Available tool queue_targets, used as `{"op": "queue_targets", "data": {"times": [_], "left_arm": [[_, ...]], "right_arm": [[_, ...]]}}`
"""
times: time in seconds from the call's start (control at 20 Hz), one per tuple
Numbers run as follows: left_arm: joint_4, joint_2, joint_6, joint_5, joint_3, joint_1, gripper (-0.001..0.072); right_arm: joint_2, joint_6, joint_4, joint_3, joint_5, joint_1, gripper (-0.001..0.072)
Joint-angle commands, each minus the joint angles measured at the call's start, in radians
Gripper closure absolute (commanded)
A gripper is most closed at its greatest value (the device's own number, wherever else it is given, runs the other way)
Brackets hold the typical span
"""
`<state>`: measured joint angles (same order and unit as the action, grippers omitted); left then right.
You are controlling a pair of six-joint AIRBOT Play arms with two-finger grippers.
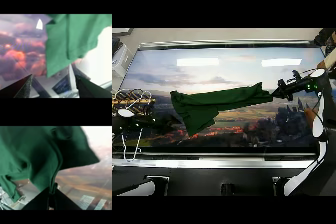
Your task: Fold the clothes and pants, and hang the long-sleeved shirts on hangers.
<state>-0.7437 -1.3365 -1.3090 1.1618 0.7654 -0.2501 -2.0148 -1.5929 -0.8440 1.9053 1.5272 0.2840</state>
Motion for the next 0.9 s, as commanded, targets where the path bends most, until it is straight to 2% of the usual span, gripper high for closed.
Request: {"op": "queue_targets", "data": {"times": [0.0,0.4,0.45,0.55,0.7,0.85], "left_arm": [[0.061,-0.023,0.074,-0.092,-0.082,0.043,0.0104],[0.140,-0.131,0.080,-0.191,-0.077,0.181,0.0108],[0.151,-0.140,0.080,-0.195,-0.077,0.191,0.0181],[0.159,-0.146,0.080,-0.192,-0.077,0.200,0.0679],[0.180,-0.113,0.083,-0.175,-0.052,0.192,0.0691],[0.180,-0.021,0.075,-0.101,0.081,0.161,0.0692]], "right_arm": [[0.065,-0.005,0.003,0.001,0.023,-0.001,0.0682],[0.213,-0.023,0.002,0.001,0.046,-0.001,0.0682],[0.231,-0.023,0.002,0.001,0.046,-0.001,0.0682],[0.264,-0.023,0.002,0.001,0.046,-0.001,0.0682],[0.306,-0.023,0.002,0.001,0.045,-0.001,0.0682],[0.369,-0.027,0.004,0.003,0.017,0.000,0.0682]]}}
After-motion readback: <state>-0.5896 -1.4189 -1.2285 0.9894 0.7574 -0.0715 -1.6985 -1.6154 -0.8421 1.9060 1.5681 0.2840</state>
